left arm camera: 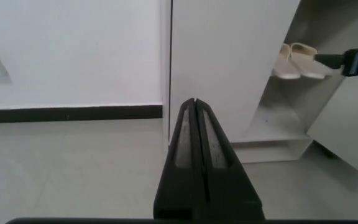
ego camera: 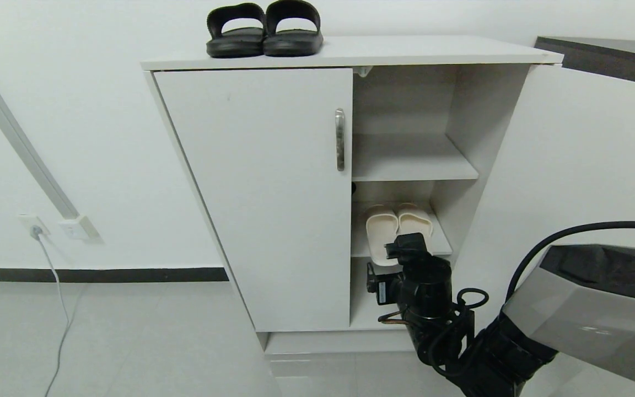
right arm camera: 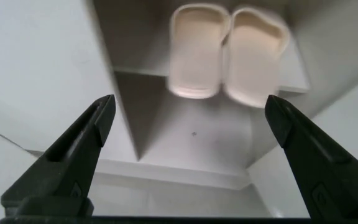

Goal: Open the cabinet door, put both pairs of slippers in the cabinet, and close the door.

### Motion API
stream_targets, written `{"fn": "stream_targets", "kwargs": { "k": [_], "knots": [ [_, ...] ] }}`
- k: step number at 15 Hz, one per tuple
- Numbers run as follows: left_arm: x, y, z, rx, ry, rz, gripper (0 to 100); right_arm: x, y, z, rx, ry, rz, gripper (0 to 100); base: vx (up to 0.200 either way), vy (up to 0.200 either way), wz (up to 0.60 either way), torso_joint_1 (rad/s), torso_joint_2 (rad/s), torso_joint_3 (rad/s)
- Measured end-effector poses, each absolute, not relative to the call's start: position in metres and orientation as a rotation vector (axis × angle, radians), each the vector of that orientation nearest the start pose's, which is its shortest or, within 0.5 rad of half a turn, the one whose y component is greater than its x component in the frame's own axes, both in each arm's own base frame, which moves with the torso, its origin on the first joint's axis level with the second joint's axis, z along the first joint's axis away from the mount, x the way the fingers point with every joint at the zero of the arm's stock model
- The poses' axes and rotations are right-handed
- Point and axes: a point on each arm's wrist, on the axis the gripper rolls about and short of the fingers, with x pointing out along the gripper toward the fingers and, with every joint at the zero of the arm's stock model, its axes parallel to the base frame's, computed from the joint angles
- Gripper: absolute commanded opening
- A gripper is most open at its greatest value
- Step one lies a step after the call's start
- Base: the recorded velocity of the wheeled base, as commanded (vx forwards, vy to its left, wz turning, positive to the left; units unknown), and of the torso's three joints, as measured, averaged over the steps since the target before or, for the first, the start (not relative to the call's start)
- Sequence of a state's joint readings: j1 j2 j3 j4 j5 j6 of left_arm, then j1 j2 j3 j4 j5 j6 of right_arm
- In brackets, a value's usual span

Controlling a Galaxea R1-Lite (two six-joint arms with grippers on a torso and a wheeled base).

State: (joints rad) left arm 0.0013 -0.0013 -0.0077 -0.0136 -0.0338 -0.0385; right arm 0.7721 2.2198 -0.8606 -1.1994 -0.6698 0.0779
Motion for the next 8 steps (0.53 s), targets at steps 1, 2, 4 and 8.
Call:
{"fn": "stream_targets", "kwargs": {
  "k": [1,2,4,8],
  "knots": [
    [-0.0235,-0.0008,0.0790,-0.039,-0.022,-0.032,0,0.2882,0.2605,0.0688,-0.026,0.122,0.096,100,0.000,0.200,0.00,0.002,0.01,0.002],
    [-0.0235,-0.0008,0.0789,-0.039,-0.021,-0.033,0,0.2873,0.2615,0.0687,-0.027,0.123,0.099,100,0.000,0.200,0.00,0.002,0.00,-0.002],
    [-0.0235,-0.0008,0.0789,-0.039,-0.021,-0.033,0,0.2873,0.2615,0.0683,-0.026,0.123,0.099,100,0.000,0.200,0.00,-0.002,0.01,0.002],
    [-0.0235,-0.0008,0.0790,-0.039,-0.022,-0.033,0,0.2873,0.2616,0.0678,-0.027,0.125,0.101,100,0.000,0.200,0.00,0.004,0.00,0.000]
  ]
}}
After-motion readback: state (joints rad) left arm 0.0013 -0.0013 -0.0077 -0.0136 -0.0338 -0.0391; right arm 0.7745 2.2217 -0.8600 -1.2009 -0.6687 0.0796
